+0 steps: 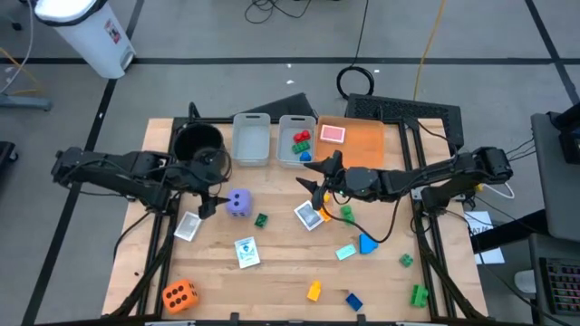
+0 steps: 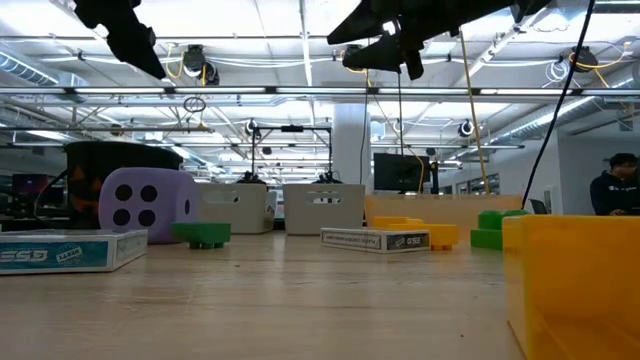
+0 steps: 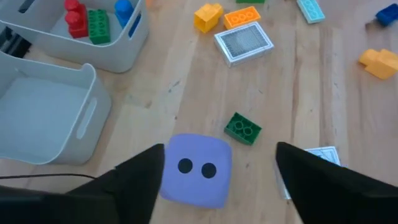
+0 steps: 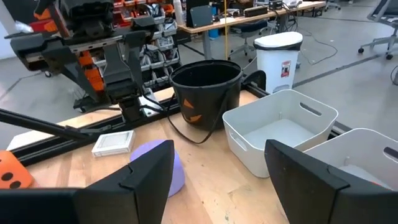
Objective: Pick & Place Toys
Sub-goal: Put the purple dice into the left gray bin
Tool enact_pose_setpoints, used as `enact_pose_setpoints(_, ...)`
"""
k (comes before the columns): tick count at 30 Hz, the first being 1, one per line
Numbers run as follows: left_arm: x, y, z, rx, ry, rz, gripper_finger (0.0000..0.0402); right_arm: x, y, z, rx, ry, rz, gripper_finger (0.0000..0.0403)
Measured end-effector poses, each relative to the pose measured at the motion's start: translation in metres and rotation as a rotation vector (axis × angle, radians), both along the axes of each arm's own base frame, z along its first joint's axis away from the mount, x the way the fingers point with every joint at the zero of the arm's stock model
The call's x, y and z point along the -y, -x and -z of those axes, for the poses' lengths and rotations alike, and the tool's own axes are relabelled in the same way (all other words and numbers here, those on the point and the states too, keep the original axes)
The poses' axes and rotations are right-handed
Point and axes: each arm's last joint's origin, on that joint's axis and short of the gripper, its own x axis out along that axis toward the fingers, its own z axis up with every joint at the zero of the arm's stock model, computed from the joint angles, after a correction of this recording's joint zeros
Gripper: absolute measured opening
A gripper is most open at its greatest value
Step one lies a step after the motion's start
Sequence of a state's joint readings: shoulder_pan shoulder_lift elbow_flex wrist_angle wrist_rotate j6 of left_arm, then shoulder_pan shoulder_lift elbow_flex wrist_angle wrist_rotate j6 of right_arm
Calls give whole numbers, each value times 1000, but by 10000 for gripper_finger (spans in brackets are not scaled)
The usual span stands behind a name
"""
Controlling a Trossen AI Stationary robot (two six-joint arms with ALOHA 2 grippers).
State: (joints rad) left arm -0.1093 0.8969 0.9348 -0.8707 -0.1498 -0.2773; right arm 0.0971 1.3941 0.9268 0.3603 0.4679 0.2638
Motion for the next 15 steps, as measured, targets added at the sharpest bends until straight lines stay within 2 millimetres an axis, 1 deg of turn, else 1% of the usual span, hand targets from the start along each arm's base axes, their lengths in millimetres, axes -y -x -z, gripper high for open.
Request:
enact_pose_setpoints(4, -2, 0, 0, -1, 19, -2, 386, 0, 0, 0, -10, 21, -20, 242)
enact_pose_setpoints(5, -3, 0, 0, -1, 23, -8, 393, -1, 0, 0, -14, 30, -37, 242)
enact_pose_setpoints(10, -5, -9, 6, -42, 20, -29, 387, 3, -1, 3, -52, 44, -103, 242)
enact_pose_setpoints(15, -6, -22, 17, -114, 5, 10, 398, 7, 0, 8, -110, 39, -109, 242)
